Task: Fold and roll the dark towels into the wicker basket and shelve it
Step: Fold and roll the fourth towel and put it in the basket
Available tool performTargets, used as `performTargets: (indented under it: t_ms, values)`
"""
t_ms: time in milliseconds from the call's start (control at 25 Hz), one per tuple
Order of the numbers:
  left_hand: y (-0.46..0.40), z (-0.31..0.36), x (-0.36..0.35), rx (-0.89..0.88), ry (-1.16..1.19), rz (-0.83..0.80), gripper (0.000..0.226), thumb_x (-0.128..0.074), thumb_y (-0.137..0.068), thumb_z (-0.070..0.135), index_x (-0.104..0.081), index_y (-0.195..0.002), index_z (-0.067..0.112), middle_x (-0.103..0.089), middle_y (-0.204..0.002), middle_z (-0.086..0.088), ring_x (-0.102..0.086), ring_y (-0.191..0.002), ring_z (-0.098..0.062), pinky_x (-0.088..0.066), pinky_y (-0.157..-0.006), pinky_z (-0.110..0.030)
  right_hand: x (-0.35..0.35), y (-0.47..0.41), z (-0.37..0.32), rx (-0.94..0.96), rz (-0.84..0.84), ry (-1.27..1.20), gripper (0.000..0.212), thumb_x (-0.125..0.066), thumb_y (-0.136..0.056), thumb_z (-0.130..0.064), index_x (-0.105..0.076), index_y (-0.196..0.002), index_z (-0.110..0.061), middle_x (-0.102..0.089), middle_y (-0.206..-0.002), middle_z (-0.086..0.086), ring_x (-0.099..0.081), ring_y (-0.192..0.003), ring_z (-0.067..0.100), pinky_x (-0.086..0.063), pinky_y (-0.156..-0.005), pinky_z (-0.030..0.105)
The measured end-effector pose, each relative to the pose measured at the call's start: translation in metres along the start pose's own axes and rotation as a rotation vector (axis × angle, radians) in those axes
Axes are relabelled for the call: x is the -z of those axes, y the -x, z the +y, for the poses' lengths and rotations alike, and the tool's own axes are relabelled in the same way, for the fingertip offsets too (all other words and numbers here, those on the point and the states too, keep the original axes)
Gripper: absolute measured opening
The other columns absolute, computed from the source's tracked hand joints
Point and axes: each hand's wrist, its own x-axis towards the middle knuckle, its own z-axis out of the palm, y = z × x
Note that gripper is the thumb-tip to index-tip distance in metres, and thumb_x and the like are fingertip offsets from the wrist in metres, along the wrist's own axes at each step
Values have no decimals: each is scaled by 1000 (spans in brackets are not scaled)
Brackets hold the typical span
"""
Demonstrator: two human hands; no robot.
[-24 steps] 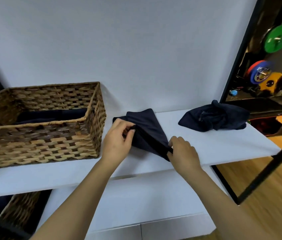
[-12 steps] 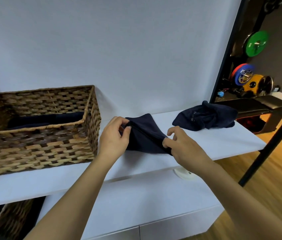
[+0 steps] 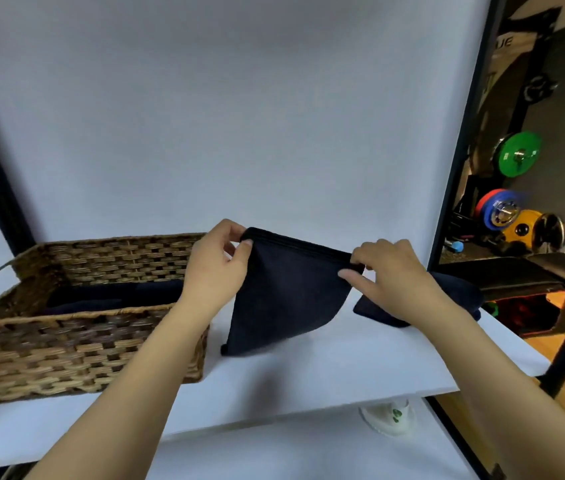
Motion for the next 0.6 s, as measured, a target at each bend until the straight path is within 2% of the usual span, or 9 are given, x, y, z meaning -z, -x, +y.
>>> performTargets:
  t_ms: [80, 160, 200, 280, 440, 520, 600]
  values:
    - [-19, 19, 12, 43, 83, 9, 4, -58, -99, 18, -63, -100, 19, -69, -98, 4, -62, -76, -12, -47, -66, -19, 25, -24, -1, -132, 7, -336, 23, -58, -97, -43, -58, -79, -29, -57, -75, -14, -53, -74, 13, -40, -78, 28]
    - [-32, 36, 24, 40, 94, -8, 8, -56, -101, 17, -62, -104, 21, -68, -102, 6, -61, -80, -6, -46, -68, -11, 43, -38, -2, -198, 36, -490, 19, -65, -94, -41, -60, -79, -30, -61, -76, -7, -52, -67, 10, -43, -64, 26]
    - [-36, 43, 29, 8, 72, -17, 11, -55, -102, 16, -62, -104, 24, -67, -102, 9, -62, -83, -4, -47, -73, -12, 48, -43, -3, -200, 47, -508, 18, -66, -92, -42, -61, -80, -29, -62, -76, -3, -53, -66, 11, -44, -63, 27]
    - [-47, 51, 38, -35, 51, -16, 16, -54, -101, 14, -64, -100, 27, -68, -101, 7, -62, -85, -7, -50, -81, -22, 60, -55, -6, -177, 60, -502, 21, -68, -90, -42, -60, -79, -27, -63, -74, -1, -54, -65, 15, -46, -62, 29]
    - [-50, 59, 47, 39, 105, 17, 19, -57, -99, 16, -65, -88, 29, -67, -96, 10, -56, -66, -7, -45, -72, -28, 74, -67, -10, -155, 73, -546, 26, -70, -90, -39, -57, -76, -22, -55, -64, -11, -46, -54, 3, -38, -53, 15]
    - [-45, 58, 49, 72, 55, 13, 15, -57, -99, 18, -66, -91, 27, -66, -97, 11, -56, -67, -8, -45, -74, -28, 70, -66, -12, -161, 49, -514, 25, -69, -91, -39, -56, -77, -22, -55, -66, -10, -46, -54, 4, -38, -53, 16]
    - [-44, 58, 49, 80, 48, 7, 15, -58, -100, 18, -67, -91, 27, -66, -97, 13, -58, -71, -7, -47, -76, -28, 68, -69, -12, -156, 60, -496, 24, -68, -91, -41, -56, -78, -25, -56, -67, -9, -45, -56, 7, -40, -56, 23]
